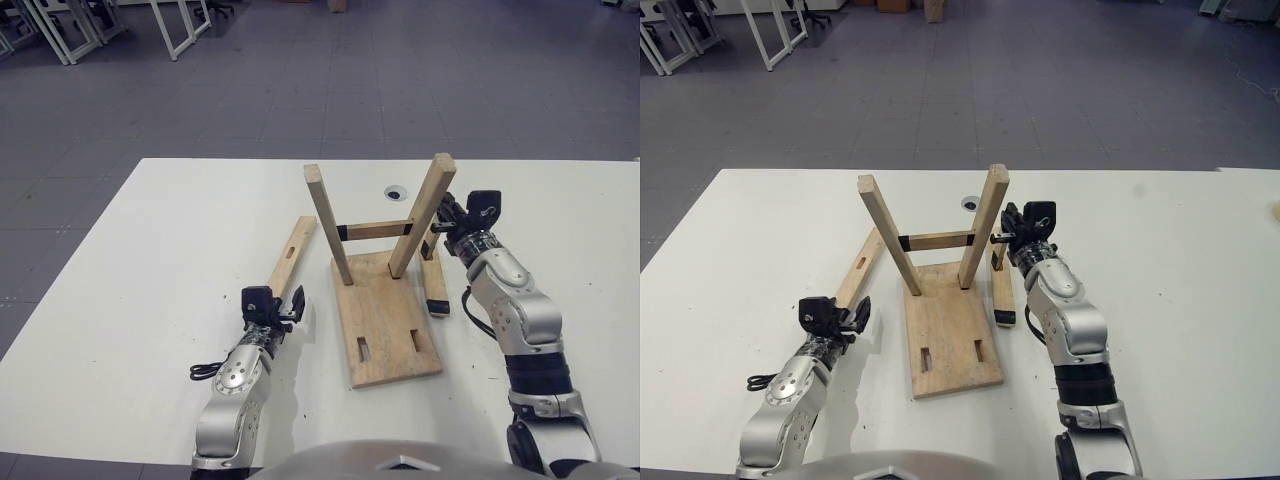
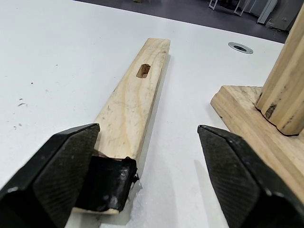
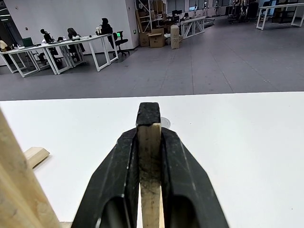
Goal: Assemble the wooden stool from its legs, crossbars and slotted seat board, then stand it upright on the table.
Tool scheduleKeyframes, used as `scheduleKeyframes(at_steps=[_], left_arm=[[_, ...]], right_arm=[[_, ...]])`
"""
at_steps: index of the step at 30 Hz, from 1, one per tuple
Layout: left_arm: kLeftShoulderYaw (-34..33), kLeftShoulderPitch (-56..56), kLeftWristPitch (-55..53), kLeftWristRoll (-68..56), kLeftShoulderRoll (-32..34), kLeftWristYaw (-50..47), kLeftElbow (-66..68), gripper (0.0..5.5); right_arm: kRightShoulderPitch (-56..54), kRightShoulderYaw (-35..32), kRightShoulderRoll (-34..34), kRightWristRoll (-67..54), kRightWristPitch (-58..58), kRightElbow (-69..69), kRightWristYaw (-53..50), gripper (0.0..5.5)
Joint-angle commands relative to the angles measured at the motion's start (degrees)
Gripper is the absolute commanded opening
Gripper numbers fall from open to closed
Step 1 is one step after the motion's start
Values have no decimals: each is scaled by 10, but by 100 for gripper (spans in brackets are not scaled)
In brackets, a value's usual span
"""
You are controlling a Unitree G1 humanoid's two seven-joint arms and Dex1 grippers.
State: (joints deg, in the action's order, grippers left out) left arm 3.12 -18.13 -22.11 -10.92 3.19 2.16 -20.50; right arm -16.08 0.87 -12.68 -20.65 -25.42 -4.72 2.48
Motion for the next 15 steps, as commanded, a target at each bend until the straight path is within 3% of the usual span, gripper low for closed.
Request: scheduleKeyframes(at_steps=[1, 15], left_arm=[[2, -2, -11, 6, 3, 5, 9, 383], [1, 5, -6, 15, -1, 4, 15, 383]], right_arm=[[17, -8, 4, 28, 4, 24, -3, 42], [2, -33, 37, 51, 1, -25, -14, 42]])
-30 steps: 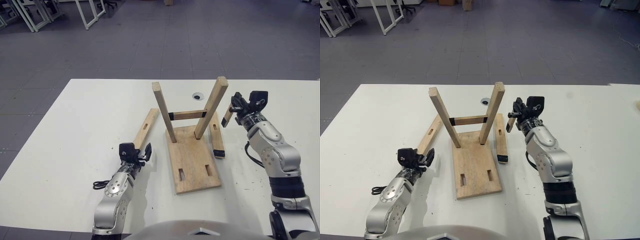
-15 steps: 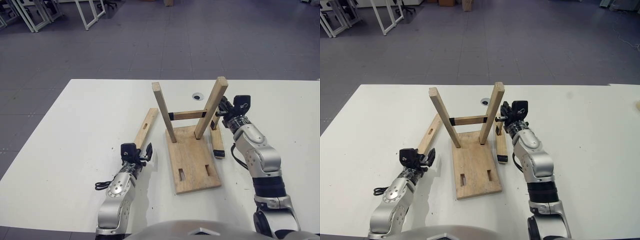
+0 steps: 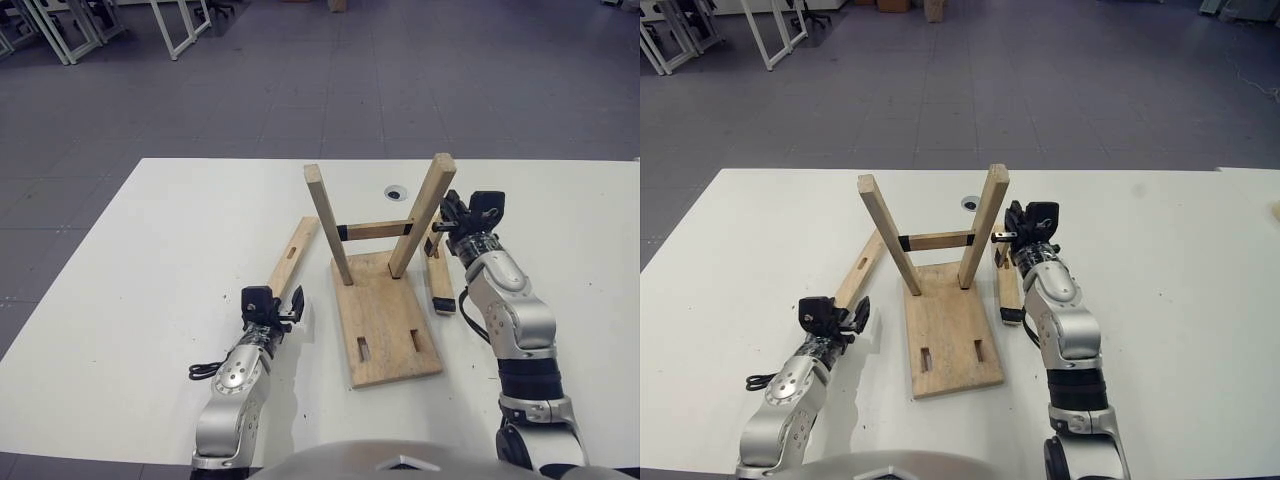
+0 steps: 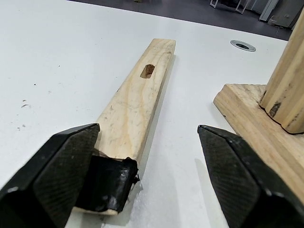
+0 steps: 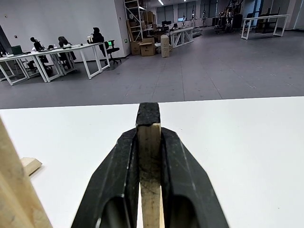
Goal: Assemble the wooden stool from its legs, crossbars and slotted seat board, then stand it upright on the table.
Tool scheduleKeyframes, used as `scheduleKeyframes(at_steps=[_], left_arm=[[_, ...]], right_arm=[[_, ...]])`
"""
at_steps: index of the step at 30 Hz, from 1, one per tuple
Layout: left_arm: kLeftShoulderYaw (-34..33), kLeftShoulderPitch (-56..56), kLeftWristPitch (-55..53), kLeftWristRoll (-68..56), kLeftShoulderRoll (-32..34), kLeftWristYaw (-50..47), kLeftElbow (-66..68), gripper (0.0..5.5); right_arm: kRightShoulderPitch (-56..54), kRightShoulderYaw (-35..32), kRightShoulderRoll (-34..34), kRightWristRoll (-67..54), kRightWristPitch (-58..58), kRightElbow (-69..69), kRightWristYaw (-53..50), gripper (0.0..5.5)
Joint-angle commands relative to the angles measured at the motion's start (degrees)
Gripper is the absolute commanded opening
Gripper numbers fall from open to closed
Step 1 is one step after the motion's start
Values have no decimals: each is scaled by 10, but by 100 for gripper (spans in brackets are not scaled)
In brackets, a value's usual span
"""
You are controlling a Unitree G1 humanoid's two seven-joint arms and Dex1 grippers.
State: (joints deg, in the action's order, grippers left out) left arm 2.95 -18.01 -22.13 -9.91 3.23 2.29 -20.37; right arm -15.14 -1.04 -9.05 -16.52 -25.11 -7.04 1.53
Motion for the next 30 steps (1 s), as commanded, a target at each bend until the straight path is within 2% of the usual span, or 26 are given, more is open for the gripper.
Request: scheduleKeyframes(at_steps=[1, 7, 16, 30], left_arm=[[3, 4, -6, 5, -1, 3, 14, 383], [2, 2, -6, 5, -1, 4, 12, 383], [2, -1, -4, 5, -1, 6, 17, 383], [7, 1, -8, 8, 1, 6, 13, 383]], right_arm=[[-8, -20, -2, 15, -2, 2, -8, 42], [-5, -40, 0, 28, -3, 19, -12, 42], [-21, -37, 7, 34, -9, 18, -5, 42], [13, -29, 17, 57, 8, 63, -1, 42]])
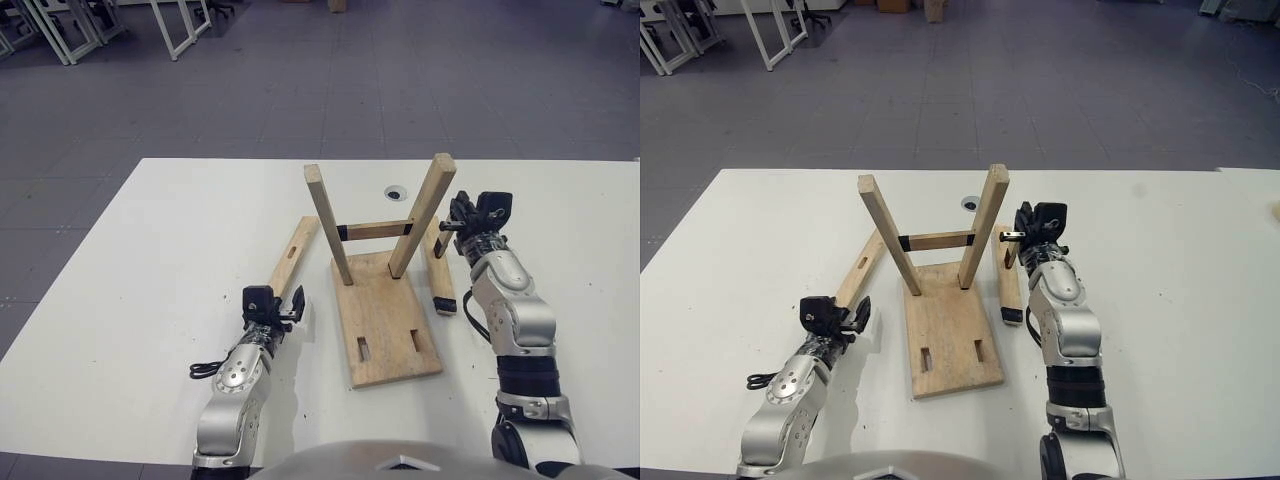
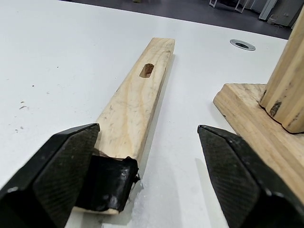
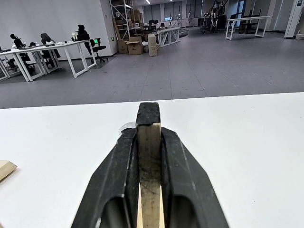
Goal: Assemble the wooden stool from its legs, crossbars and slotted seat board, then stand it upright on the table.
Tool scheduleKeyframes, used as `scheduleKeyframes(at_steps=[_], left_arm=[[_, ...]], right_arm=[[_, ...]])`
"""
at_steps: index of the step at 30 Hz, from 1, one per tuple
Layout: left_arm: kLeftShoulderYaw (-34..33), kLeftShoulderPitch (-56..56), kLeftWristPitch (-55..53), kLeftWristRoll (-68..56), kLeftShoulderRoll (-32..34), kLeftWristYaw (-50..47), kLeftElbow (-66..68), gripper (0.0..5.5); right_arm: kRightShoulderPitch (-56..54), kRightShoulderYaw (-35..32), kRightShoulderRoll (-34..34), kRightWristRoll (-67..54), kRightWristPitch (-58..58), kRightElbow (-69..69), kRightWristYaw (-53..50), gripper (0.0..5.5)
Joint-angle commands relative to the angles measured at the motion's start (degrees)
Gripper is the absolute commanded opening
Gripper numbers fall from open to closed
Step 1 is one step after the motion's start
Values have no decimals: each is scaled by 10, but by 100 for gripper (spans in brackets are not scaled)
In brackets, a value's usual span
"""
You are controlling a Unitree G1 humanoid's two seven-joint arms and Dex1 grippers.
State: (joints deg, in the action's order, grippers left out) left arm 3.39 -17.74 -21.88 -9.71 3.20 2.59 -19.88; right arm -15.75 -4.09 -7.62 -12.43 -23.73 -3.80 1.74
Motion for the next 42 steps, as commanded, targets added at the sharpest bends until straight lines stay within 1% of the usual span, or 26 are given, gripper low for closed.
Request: scheduleKeyframes(at_steps=[1, 5, 8, 11, 14, 17, 21, 23, 27, 31, 35, 36, 37, 42], left_arm=[[3, -2, -11, 6, 1, 3, 7, 383], [3, -5, -12, 6, 2, 2, 5, 383], [1, -7, -16, 5, 4, 2, 3, 383], [-2, -7, -17, 3, 7, 4, 3, 383], [-7, -8, -21, 2, 10, 5, 0, 383], [-9, -6, -23, 2, 15, 8, 2, 383], [-8, -2, -24, 4, 17, 11, 5, 383], [-8, -1, -24, 5, 18, 13, 6, 383], [-10, -1, -21, 4, 16, 12, 9, 383], [-13, 3, -22, 3, 15, 11, 11, 383], [-16, 4, -22, 3, 15, 10, 12, 383], [-15, 4, -21, 3, 15, 10, 12, 383], [-15, 4, -21, 3, 15, 11, 12, 383], [-15, 1, -21, 4, 14, 11, 12, 383]], right_arm=[[25, 2, 4, 21, -1, 40, -5, 42], [58, 6, 9, 42, 3, 61, -22, 42], [94, 5, 14, 53, 16, 49, -30, 42], [174, 24, -3, 67, 85, 37, 5, 42], [244, -3, 1, 56, 171, 71, 21, 42], [250, -13, 9, 50, 199, 108, 21, 42], [237, -19, 12, 44, 201, 123, 23, 42], [234, -13, 10, 42, 199, 100, 32, 42], [221, -16, -2, 51, 205, 7, 26, 42], [251, -17, -6, 67, 205, -92, 17, 42], [259, -23, -1, 67, 188, -123, 8, 42], [256, -24, -1, 63, 181, -127, 9, 80], [254, -24, -1, 61, 176, -129, 9, 106], [251, -25, -5, 52, 145, -139, 14, 202]])
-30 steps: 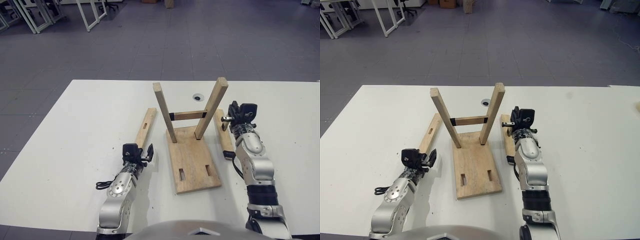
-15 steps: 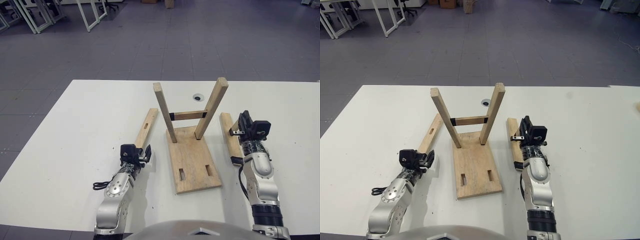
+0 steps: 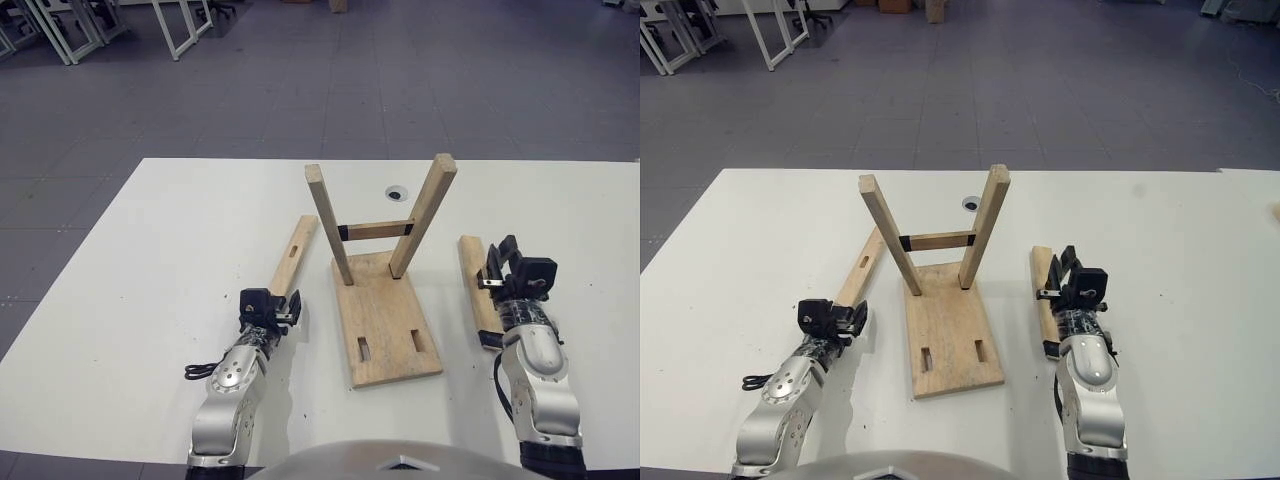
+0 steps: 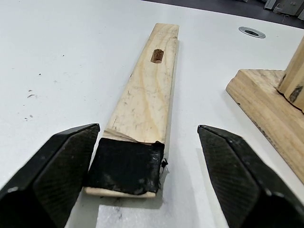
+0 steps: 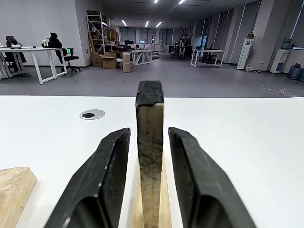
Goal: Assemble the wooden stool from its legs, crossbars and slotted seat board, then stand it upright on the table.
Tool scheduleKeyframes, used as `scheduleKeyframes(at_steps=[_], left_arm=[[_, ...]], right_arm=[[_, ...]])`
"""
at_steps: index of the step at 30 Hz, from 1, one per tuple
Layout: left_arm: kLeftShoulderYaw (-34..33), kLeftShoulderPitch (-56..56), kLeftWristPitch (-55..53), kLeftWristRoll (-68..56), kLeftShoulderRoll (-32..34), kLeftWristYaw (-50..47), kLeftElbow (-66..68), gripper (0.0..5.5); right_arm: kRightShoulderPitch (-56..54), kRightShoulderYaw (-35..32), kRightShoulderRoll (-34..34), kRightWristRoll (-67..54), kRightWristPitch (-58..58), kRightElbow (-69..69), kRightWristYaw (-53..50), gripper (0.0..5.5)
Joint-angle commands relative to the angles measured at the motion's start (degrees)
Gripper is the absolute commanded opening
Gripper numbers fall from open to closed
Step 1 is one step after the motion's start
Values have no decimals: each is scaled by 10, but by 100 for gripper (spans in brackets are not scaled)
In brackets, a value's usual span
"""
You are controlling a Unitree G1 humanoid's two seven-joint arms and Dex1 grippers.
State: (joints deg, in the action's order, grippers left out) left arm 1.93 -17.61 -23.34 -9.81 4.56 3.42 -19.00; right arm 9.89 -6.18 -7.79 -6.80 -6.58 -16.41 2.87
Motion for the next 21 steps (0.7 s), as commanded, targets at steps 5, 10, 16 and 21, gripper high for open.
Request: scheduleKeyframes(at_steps=[5, 10, 16, 21], left_arm=[[1, -2, -5, 6, -1, 1, 1, 383], [2, -11, -4, 8, -3, -2, -3, 383], [3, -16, -5, 8, -12, -9, -9, 383], [4, -13, -6, 12, -17, -11, -9, 383]], right_arm=[[-23, -13, -14, -14, -85, -56, 4, 292], [-70, -24, -27, -30, -204, -172, -15, 376], [-268, -61, -47, -47, -373, -116, -46, 340], [-344, -74, -60, -49, -454, -46, -51, 340]])
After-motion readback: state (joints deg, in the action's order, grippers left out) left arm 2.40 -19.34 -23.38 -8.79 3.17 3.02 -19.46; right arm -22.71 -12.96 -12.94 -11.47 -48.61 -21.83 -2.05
